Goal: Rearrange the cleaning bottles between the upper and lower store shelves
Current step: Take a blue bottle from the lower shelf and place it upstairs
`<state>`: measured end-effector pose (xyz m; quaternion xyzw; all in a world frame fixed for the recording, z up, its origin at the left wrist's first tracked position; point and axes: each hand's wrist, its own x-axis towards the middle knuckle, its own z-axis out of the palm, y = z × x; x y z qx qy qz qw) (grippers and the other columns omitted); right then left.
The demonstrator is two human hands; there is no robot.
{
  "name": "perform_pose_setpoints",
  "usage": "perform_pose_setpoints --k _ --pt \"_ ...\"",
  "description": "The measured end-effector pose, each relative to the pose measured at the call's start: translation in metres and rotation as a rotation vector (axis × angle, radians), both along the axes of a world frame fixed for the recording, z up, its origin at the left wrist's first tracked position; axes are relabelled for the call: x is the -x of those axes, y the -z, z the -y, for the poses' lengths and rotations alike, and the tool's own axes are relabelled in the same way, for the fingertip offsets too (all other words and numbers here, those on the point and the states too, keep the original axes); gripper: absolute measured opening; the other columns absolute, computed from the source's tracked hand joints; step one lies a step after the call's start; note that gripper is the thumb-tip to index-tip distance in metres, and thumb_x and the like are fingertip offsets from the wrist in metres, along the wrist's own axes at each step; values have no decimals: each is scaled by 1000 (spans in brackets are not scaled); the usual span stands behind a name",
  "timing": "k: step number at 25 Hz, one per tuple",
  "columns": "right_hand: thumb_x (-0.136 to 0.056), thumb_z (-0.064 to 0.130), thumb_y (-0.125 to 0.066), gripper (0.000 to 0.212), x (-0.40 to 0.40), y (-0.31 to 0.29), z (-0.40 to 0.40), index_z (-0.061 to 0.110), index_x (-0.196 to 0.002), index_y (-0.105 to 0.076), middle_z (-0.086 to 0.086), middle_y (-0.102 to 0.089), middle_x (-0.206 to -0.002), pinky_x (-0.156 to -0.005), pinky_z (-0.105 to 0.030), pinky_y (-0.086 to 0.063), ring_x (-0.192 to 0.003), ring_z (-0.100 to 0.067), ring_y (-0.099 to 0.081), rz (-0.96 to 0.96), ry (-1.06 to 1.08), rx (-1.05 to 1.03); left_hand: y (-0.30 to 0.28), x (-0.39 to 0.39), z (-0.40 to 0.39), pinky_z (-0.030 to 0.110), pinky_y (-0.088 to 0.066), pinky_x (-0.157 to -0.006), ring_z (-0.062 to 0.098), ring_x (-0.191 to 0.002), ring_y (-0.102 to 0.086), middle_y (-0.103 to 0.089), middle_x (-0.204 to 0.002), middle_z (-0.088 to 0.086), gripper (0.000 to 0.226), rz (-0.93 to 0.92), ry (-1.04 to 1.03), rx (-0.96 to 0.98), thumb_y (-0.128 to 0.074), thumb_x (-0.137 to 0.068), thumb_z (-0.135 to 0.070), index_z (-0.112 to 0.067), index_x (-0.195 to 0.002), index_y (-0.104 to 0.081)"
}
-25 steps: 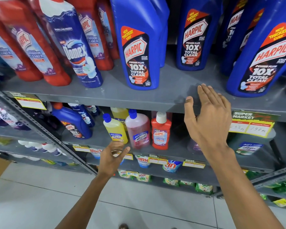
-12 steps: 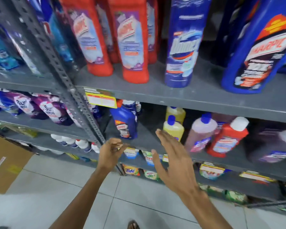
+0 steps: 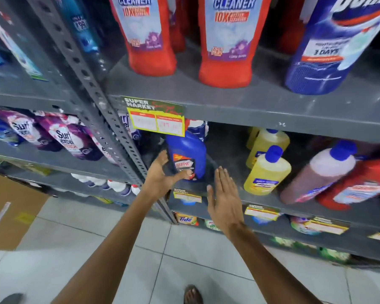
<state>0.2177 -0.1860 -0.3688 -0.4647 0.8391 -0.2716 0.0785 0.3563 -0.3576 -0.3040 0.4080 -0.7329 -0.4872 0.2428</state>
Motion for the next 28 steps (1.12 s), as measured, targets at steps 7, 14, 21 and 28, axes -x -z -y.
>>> perform_pose_setpoints --k 7,14,21,28 --pt "-111 24 -37 54 -1 31 12 -5 -156 -47 -21 -45 -167 -130 -53 -39 -157 -37 -45 -125 41 -72 3 10 24 34 -62 -97 19 -115 -75 -78 -128 4 89 -69 23 -188 -96 -73 5 -12 -149 -52" --pt "-112 30 -18 63 1 39 17 -1 -163 -37 -16 -36 -173 -133 -47 -35 -163 -29 -34 -206 40 -130 9 10 30 42 -60 -106 27 -124 -74 -79 -131 8 78 -91 79 -249 -94 -76 -1 -15 -145 -60" --pt "-110 21 -44 53 1 24 0 -1 -158 -46 -16 -45 -168 -133 -43 -34 -158 -31 -44 -121 25 20 7 -1 10 40 -66 -99 29 -113 -80 -80 -125 21 65 -141 57 -145 -91 -76 7 0 -135 -66" --pt "-114 29 -40 54 18 -48 -84 21 -168 -33 8 -30 -177 -136 -21 -19 -165 -7 -27 -20 -2 317 -12 -15 -78 20 -62 -79 7 -85 -78 -87 -98 -5 72 -184 67 -92 -103 -65 -13 4 -126 -70"
